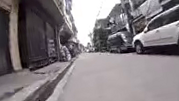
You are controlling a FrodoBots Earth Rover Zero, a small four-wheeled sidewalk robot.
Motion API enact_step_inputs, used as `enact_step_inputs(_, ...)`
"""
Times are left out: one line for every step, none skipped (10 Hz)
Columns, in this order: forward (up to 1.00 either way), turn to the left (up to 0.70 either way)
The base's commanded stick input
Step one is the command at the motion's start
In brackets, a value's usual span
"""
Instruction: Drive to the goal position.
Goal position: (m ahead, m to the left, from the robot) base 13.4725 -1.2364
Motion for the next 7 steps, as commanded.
enact_step_inputs(1.0,0.0)
enact_step_inputs(1.0,0.0)
enact_step_inputs(1.0,0.16)
enact_step_inputs(1.0,0.27)
enact_step_inputs(1.0,0.27)
enact_step_inputs(1.0,0.27)
enact_step_inputs(1.0,0.27)
